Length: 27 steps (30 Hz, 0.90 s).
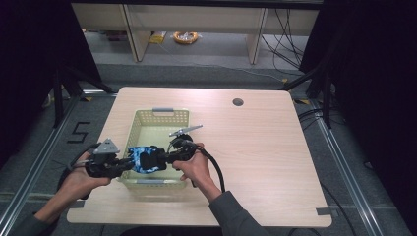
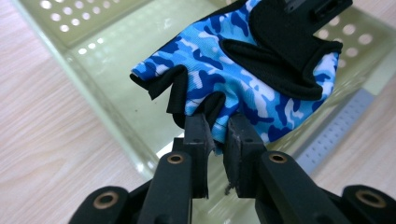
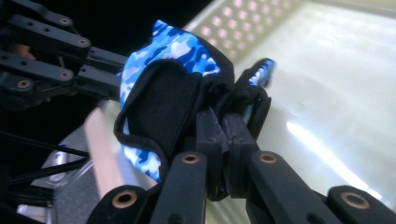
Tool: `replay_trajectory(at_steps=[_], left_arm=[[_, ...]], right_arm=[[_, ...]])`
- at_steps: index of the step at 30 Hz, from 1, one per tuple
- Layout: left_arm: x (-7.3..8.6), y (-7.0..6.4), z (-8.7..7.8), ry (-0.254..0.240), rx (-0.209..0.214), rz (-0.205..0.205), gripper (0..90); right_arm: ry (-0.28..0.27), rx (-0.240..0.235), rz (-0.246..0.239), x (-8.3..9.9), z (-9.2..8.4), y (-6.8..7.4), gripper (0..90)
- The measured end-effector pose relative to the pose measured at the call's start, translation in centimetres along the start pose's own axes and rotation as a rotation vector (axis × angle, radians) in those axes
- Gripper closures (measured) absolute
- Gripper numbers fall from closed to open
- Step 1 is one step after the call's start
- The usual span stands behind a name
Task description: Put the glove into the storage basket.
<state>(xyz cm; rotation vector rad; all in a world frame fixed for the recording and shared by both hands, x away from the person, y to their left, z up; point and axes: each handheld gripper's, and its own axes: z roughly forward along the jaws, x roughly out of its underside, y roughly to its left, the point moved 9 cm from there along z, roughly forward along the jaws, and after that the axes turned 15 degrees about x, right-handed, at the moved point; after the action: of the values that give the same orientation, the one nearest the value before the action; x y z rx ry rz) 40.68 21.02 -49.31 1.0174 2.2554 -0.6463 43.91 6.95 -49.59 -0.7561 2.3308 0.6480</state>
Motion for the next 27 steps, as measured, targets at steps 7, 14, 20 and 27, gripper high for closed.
replay_trajectory(at_steps=[7, 14, 20, 27], left_arm=[[-0.4, 0.2, 1.9, 0.054, 0.001, 0.015, 72.3], [-1.3, 0.3, 2.2, 0.03, -0.014, 0.008, 62.6], [-1.9, -0.5, 1.6, -0.004, -0.009, 0.018, 59.0], [-1.9, -1.4, 1.2, -0.004, 0.015, 0.036, 55.0]], right_arm=[[0.04, 0.062, 0.013, 1.0, 0.3, -1.8, 86.3], [0.088, 0.131, -0.014, 1.8, 1.0, -3.1, 86.3], [0.093, 0.15, -0.016, 1.7, 1.6, -3.3, 86.3], [0.153, 0.164, -0.024, 1.9, 1.6, -3.0, 81.6]])
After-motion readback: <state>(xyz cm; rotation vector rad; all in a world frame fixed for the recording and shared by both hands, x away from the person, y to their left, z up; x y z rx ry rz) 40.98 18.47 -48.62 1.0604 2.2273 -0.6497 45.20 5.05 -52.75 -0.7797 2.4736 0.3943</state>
